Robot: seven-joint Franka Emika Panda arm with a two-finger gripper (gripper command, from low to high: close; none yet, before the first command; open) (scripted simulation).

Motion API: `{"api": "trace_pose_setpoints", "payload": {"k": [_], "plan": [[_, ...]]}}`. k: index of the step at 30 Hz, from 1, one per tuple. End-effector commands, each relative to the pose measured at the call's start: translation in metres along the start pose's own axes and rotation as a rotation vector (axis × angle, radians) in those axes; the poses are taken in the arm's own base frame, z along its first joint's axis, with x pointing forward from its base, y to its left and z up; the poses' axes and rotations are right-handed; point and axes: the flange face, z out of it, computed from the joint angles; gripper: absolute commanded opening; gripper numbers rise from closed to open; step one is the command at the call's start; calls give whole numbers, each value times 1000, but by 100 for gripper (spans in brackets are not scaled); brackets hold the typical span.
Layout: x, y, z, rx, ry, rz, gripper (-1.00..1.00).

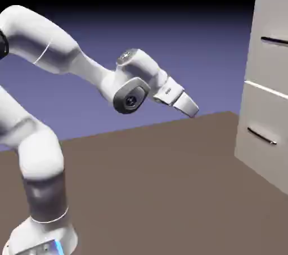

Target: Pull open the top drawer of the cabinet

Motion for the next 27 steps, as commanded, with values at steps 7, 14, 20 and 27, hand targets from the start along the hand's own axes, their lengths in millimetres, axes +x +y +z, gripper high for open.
{"api": "trace_pose_setpoints", "payload": {"k": [7,14,20,27], "plan": [[62,-40,-35,63,170,149,0],[101,-83,-63,146,295,277,0],[121,-120,-73,228,364,378,0],[134,-158,-65,327,398,494,0]]}}
